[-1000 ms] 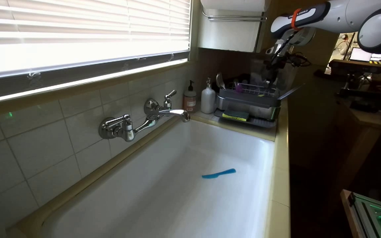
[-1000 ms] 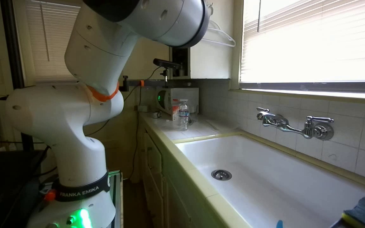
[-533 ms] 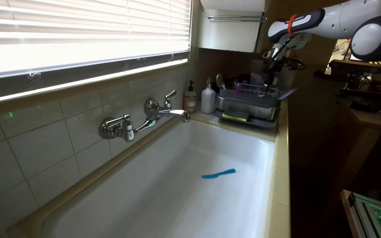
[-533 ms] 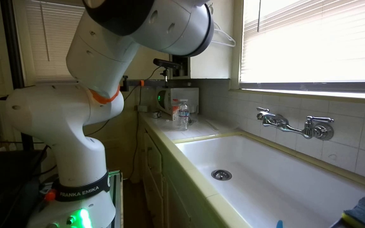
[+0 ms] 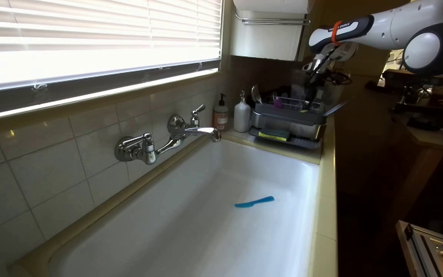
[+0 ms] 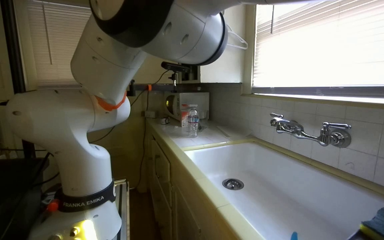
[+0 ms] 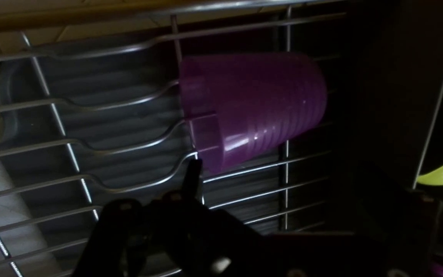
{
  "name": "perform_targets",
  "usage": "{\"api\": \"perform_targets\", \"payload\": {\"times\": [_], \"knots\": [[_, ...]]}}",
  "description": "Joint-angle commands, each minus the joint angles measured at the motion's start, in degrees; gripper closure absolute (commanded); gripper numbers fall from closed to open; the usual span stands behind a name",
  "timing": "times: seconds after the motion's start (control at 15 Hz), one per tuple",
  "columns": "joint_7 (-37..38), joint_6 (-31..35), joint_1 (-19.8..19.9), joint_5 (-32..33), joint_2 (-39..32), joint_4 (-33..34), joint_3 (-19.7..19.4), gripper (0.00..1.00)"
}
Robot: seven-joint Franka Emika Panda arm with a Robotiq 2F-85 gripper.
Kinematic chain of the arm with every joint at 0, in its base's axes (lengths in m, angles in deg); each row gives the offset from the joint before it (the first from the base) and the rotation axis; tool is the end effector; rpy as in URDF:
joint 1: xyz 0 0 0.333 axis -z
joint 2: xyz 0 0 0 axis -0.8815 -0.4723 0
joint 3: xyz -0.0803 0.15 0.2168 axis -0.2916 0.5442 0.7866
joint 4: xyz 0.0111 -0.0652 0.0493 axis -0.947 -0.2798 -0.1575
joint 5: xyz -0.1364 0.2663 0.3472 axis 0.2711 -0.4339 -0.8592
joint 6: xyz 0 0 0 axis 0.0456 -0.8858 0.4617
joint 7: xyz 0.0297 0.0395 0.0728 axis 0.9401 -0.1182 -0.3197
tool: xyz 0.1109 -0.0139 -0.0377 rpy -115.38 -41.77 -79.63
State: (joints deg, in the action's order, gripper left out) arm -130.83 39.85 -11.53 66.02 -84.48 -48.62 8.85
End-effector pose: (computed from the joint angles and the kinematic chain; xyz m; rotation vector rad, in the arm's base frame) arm 0.4822 -0.6207 0.3203 -2.9053 0.0193 -0.1353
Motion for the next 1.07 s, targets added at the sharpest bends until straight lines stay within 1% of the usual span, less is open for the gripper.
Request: {"api": "perform_targets", "payload": {"times": [0.0,0.4,0.47,0.53,0.67,0.93,1.0], "knots": [[-1.28,-3.45,1.2,-0.75,-2.62,3.77,0.86,0.0],[-1.56,-6.86,0.87,0.31,-3.59,4.96,0.39,0.0],[-1.32,-7.47,0.78,0.47,-3.75,5.23,0.26,0.09],[-1.22,-8.05,0.74,0.57,-3.9,5.53,0.18,0.25],[-1.0,-8.66,0.65,0.77,-4.24,6.1,-0.03,0.44],[-0.75,-9.41,0.58,0.97,-4.85,7.02,-0.41,0.73],[-0.57,-9.61,0.53,1.04,-5.08,7.32,-0.54,0.82]]}}
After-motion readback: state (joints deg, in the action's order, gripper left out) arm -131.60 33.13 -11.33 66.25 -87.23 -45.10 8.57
